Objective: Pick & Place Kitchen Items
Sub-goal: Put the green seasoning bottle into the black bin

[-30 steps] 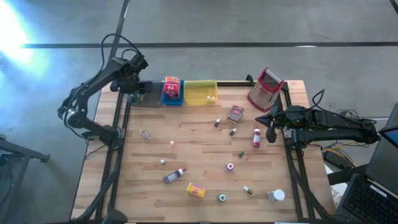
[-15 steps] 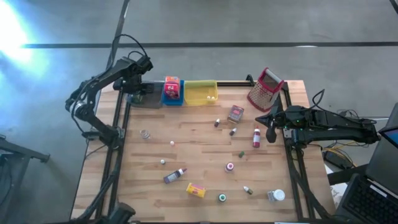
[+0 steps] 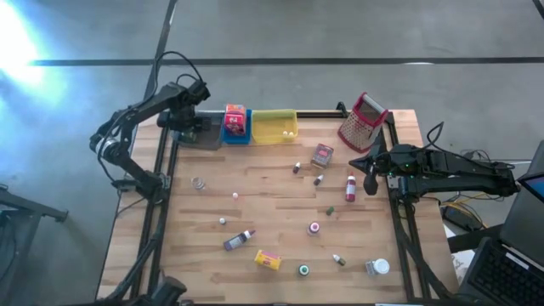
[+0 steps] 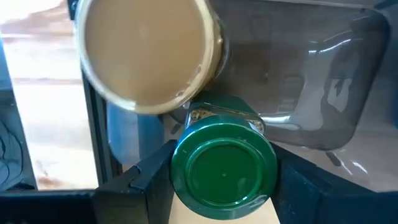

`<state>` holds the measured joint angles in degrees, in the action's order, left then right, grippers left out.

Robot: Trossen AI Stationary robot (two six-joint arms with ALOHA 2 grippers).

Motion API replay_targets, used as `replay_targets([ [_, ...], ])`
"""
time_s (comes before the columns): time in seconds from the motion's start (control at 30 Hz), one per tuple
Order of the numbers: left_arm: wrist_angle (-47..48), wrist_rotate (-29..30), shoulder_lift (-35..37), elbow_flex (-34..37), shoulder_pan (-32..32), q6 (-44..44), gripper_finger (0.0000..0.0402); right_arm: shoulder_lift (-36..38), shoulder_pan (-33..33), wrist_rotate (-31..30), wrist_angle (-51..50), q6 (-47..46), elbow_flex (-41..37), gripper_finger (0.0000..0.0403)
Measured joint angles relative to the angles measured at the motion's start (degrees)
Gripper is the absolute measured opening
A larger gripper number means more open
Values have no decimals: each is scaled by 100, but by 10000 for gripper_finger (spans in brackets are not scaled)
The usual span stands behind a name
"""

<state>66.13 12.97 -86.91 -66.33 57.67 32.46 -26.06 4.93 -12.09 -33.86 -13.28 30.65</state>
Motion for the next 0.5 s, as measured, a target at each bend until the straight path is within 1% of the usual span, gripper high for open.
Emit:
replay_targets([
  [0.1, -203, 1, 0, 81, 0, -271, 220, 0, 0, -1, 0, 0, 0, 8],
  [0.3, -226, 19, 2, 119, 0, -541, 250, 0, 0, -1, -1, 0, 0, 8],
  [0.5, -179, 20, 2, 119, 2, -587, 257, 0, 0, -1, 1, 0, 0, 8],
])
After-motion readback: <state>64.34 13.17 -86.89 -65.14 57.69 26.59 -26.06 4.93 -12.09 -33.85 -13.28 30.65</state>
